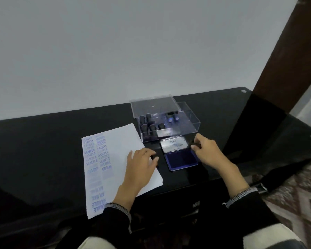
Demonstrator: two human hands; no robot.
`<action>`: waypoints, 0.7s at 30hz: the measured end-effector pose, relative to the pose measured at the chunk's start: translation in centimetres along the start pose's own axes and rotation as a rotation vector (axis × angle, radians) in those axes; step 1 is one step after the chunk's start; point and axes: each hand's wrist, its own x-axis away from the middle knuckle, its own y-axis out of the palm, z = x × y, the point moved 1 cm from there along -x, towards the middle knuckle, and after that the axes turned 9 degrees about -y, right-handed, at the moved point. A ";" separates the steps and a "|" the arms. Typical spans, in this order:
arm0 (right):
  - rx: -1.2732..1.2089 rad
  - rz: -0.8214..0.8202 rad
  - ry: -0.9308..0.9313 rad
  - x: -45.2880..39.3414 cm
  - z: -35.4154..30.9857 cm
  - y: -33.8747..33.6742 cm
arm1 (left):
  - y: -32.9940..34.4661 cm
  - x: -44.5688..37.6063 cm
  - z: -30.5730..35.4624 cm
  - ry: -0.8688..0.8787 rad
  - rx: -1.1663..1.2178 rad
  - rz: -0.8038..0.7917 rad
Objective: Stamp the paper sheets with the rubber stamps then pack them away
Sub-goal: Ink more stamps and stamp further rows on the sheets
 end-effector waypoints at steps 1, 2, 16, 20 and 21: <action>0.049 -0.026 -0.004 0.4 0.3 0.0 | 0.5 0.2 0.5 0.042 0.051 -0.073; 0.080 -0.045 -0.013 0.8 0.5 0.0 | 1.0 0.5 0.8 0.068 0.067 -0.133; 0.445 -0.152 -0.146 0.9 -2.1 0.3 | 2.1 1.3 1.5 0.084 -0.039 -0.160; 0.470 -0.205 -0.161 0.5 -2.5 0.6 | 2.2 1.3 1.5 0.088 -0.036 -0.152; 0.470 -0.218 -0.152 0.3 -2.7 0.6 | 2.2 1.3 1.5 0.087 -0.033 -0.152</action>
